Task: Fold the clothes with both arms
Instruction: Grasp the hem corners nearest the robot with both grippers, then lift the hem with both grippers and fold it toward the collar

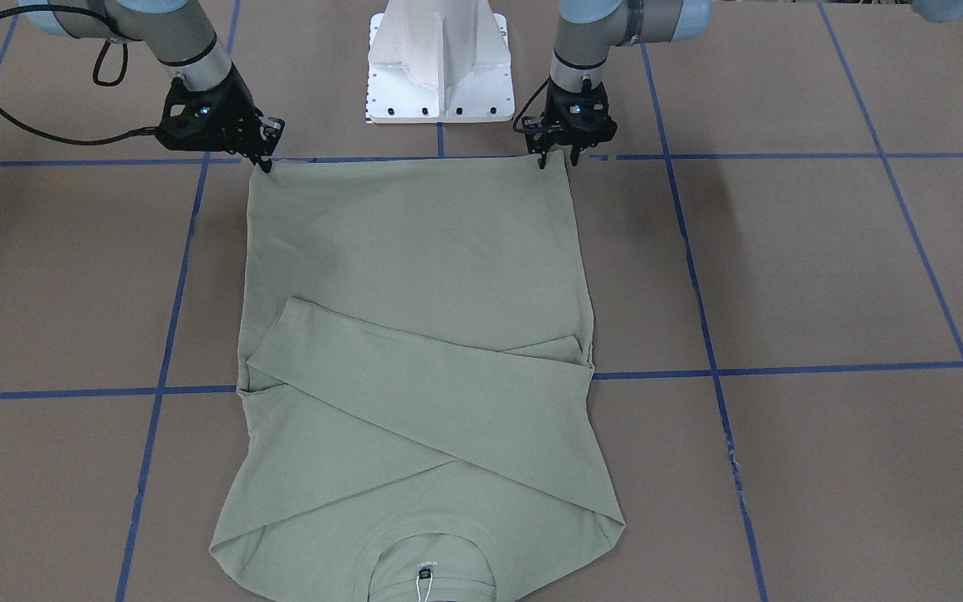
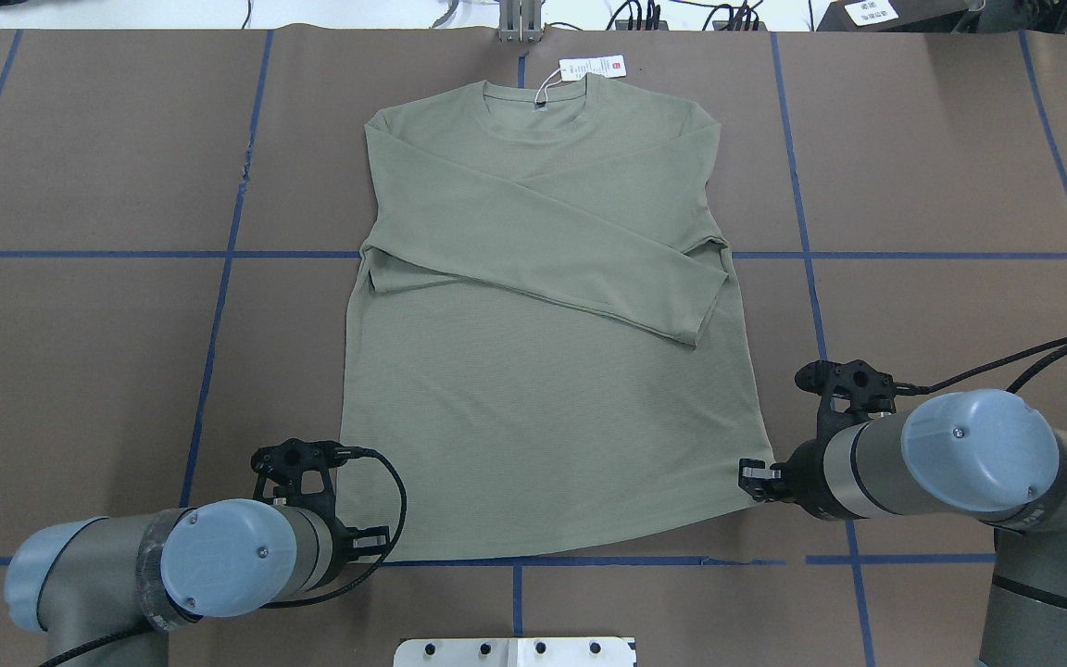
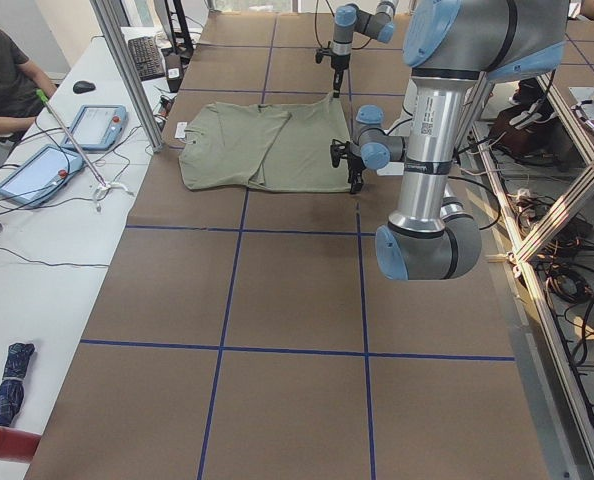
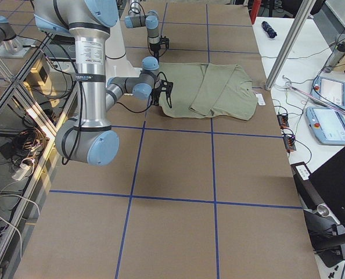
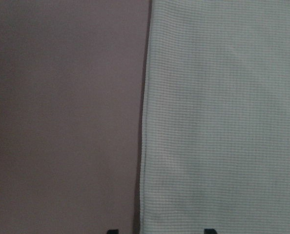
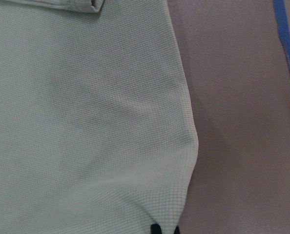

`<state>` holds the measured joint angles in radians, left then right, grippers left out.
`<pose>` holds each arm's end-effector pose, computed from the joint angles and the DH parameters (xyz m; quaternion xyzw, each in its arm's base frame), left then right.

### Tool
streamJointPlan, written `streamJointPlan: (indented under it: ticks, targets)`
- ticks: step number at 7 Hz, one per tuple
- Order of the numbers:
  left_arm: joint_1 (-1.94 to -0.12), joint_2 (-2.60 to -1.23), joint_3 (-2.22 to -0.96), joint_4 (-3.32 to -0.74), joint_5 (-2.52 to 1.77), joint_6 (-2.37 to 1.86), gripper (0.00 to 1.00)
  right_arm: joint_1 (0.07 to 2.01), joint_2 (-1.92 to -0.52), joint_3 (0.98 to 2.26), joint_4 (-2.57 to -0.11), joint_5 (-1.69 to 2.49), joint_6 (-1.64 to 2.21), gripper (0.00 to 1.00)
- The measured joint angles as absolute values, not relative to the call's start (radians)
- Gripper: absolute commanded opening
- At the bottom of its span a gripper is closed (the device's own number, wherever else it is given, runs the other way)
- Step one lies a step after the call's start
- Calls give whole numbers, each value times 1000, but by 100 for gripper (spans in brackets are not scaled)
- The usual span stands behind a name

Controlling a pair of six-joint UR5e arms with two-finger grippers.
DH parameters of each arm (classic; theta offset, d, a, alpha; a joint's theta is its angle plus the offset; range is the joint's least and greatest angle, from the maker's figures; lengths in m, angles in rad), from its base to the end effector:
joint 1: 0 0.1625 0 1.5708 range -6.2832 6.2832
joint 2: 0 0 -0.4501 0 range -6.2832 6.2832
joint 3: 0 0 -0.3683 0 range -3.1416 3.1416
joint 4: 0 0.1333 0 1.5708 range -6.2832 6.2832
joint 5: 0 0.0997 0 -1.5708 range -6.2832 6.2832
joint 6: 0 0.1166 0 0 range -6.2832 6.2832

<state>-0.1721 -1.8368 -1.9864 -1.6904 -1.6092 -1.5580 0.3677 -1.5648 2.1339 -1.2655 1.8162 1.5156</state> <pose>0.5271 -0.2224 0.3742 0.0184 0.3899 -0.0658 0.9183 -0.3949 -0.2646 0.4102 -0.0202 -0.4341 0.0887 0.8962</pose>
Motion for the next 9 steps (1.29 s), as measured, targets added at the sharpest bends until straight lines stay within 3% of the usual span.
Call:
streamJointPlan:
  ticks: [2, 3, 6, 9]
  targets:
    - [-172, -1840, -1990, -1690, -1610, -1566, 5, 371, -1566, 2134, -1266, 1816, 1516, 0]
    - [-172, -1841, -1995, -1689, -1611, -1568, 0, 374, -1566, 2134, -1266, 1817, 1516, 0]
    - [-177, -1840, -2033, -1680, -1618, -1569, 0, 385, -1570, 2145, -1267, 1821, 1516, 0]
    - [-180, -1833, -2205, -1528, -1622, -1570, 0, 410, -1637, 2248, -1274, 1891, 1519, 0]
